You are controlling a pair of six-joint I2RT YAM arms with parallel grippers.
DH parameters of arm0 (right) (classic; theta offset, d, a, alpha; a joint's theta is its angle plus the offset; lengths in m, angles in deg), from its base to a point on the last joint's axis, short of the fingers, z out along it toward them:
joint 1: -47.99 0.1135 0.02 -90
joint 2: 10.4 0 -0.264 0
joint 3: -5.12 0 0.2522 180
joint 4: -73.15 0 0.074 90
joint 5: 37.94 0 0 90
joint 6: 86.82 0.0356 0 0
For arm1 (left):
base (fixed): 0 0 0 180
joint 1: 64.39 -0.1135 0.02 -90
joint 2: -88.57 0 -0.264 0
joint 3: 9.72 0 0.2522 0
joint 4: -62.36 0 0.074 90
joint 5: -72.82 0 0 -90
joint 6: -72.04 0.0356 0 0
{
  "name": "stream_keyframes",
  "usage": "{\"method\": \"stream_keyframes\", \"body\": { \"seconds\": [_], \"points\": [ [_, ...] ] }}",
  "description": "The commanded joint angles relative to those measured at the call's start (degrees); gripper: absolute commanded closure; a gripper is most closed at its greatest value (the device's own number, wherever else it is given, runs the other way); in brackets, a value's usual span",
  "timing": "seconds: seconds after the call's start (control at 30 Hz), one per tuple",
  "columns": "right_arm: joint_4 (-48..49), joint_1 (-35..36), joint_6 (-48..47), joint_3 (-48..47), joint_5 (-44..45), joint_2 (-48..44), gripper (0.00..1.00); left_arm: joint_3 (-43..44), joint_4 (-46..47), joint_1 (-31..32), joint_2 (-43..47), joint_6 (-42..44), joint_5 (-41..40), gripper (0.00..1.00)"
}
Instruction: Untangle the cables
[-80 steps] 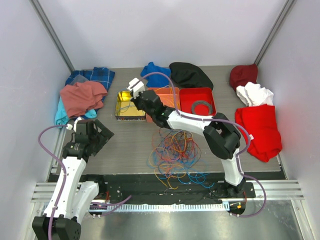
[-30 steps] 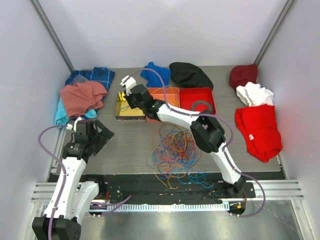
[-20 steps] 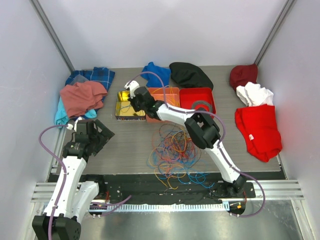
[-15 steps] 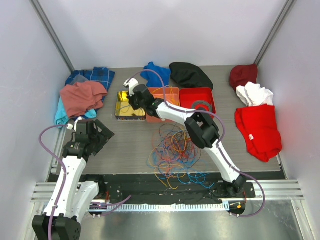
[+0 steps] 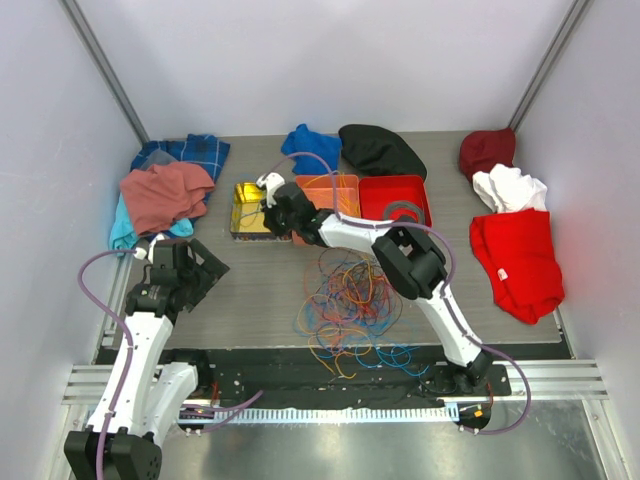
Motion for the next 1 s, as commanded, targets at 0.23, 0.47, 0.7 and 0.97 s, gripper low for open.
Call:
{"method": "stream_keyframes", "body": {
  "seconds": [0.23,0.47,0.7,0.97],
  "points": [
    [7.67,1.95,-0.26,6.42,0.57,-17.34,0.99,0.12,1.80,0.38,1.21,0.81,0.61,0.07],
    [5.21,2.04,-0.97,5.63,0.75,-17.17,0.99,0.12,1.80,0.38,1.39,0.73,0.61,0.07],
    [1.78,1.78,-2.46,1.24,1.10,-12.07,0.99,0.12,1.71,0.38,1.39,0.64,0.52,0.07],
    [-2.18,-0.41,-1.94,-4.74,1.27,-5.39,0.99,0.21,1.45,0.38,1.12,0.73,0.17,0.07]
  ]
}}
